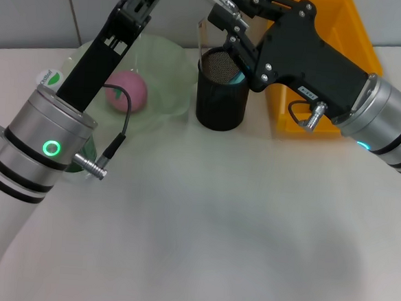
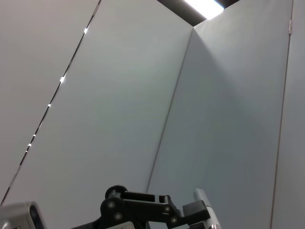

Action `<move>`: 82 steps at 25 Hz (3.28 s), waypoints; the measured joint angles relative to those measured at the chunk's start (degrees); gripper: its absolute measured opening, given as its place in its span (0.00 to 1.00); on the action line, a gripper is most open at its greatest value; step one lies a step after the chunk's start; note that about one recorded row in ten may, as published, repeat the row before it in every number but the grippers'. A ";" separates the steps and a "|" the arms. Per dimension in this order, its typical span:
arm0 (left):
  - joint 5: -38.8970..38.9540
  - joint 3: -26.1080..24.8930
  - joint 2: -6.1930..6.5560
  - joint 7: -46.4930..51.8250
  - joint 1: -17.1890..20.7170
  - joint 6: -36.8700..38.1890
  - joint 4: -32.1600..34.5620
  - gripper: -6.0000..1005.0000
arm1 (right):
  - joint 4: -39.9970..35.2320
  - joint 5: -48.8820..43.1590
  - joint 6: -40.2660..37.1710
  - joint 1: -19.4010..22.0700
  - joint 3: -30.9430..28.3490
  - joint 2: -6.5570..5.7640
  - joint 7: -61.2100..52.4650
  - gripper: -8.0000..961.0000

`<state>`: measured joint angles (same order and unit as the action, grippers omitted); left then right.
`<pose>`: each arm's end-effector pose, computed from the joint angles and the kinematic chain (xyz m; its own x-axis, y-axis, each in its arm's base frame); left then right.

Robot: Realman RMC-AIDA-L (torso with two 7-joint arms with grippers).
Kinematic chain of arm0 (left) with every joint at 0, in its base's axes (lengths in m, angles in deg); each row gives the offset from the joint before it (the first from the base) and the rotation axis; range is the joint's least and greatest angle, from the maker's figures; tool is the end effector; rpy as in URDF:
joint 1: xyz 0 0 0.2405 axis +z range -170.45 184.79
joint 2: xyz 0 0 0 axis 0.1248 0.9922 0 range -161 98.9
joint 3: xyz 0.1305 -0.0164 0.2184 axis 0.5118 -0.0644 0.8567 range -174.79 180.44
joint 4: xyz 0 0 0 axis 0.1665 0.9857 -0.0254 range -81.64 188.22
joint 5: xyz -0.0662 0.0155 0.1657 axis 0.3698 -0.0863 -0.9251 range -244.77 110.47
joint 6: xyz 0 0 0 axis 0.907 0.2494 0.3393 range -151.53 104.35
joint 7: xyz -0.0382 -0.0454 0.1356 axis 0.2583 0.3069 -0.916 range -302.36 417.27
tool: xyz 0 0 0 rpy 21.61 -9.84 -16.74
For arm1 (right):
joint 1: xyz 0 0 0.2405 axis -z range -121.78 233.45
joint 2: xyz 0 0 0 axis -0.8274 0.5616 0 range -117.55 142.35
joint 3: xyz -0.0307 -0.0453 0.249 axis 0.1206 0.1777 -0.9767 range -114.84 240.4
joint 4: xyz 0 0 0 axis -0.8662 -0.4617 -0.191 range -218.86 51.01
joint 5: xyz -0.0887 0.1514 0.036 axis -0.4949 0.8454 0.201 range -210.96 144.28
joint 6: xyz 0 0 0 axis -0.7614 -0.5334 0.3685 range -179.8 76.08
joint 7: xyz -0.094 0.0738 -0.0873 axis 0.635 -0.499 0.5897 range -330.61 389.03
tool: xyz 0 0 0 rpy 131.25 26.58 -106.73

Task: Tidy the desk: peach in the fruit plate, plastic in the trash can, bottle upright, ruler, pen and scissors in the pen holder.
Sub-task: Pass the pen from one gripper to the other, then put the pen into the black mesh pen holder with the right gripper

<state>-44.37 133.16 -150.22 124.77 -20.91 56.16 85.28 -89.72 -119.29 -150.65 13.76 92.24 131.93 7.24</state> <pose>-0.1352 0.3059 -0.0224 -0.1793 0.3500 0.9195 0.5789 -0.7181 0.3862 0.1529 0.3264 -0.0042 0.4875 0.4587 -0.7429 -0.1728 -0.7834 -0.5971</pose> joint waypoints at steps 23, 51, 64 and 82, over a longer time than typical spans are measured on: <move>-0.21 0.02 -0.01 0.00 0.11 0.28 -0.09 0.14 | 1.91 0.02 -0.68 0.07 -0.25 -0.01 2.91 0.14; -6.82 -0.28 0.15 -8.16 0.62 4.14 -0.72 0.76 | -2.25 12.37 -4.00 4.95 -0.33 -0.40 -6.15 0.14; -51.89 -18.14 1.87 -11.63 0.52 4.40 -3.13 0.84 | -40.49 2.58 3.92 10.97 1.16 -3.00 -53.56 0.14; -64.06 -29.26 1.53 -12.59 2.95 4.31 -5.81 0.84 | -70.13 -53.88 -6.31 -9.93 6.91 -12.02 -108.96 0.14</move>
<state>-108.43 103.90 -148.69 112.18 -17.96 60.46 79.47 -159.85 -173.17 -156.96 3.84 99.15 119.91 -101.72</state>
